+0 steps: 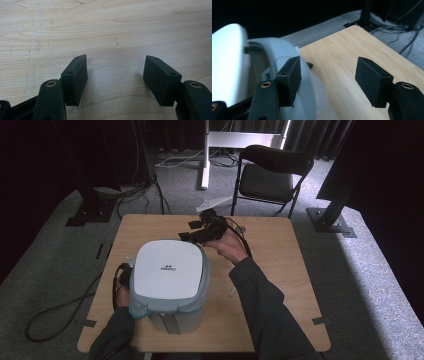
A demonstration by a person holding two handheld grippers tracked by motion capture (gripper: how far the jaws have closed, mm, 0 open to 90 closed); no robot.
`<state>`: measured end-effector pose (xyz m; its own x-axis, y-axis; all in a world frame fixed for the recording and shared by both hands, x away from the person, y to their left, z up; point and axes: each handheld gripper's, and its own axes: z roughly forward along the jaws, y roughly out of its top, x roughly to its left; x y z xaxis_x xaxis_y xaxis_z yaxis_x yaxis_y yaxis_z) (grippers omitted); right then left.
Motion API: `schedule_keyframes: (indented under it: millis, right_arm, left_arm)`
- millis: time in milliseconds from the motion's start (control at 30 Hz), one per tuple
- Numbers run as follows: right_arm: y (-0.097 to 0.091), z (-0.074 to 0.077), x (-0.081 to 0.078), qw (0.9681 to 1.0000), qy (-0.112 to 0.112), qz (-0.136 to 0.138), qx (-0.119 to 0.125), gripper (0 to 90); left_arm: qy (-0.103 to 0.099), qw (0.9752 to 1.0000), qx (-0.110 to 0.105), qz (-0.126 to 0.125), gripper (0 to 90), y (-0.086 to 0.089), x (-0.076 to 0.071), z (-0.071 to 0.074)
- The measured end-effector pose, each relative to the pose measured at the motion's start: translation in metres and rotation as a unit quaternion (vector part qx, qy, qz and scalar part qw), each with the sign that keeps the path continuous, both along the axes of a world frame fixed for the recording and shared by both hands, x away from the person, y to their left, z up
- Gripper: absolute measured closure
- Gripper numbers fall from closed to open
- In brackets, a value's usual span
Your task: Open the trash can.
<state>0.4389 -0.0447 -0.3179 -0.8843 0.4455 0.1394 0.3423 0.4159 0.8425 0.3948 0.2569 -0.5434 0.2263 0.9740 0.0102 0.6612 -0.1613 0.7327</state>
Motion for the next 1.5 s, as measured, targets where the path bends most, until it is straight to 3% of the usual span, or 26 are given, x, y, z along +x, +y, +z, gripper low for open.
schedule_keyframes:
  millis: [133,567,1500]
  right_arm:
    - [-0.014,0.0,0.005,0.9994,-0.001,-0.028,0.018,37.3]
    - [-0.028,-0.001,0.002,0.9983,-0.03,-0.05,-0.008,37.3]
    - [-0.062,-0.017,0.006,0.9946,-0.032,-0.096,-0.021,42.6]
  left_arm:
    - [0.0,1.0,0.0,0.0,36.2,0.0,0.0,0.0]
    - [0.0,1.0,0.0,0.0,36.2,0.0,0.0,0.0]
    - [0.0,1.0,0.0,0.0,36.2,0.0,0.0,0.0]
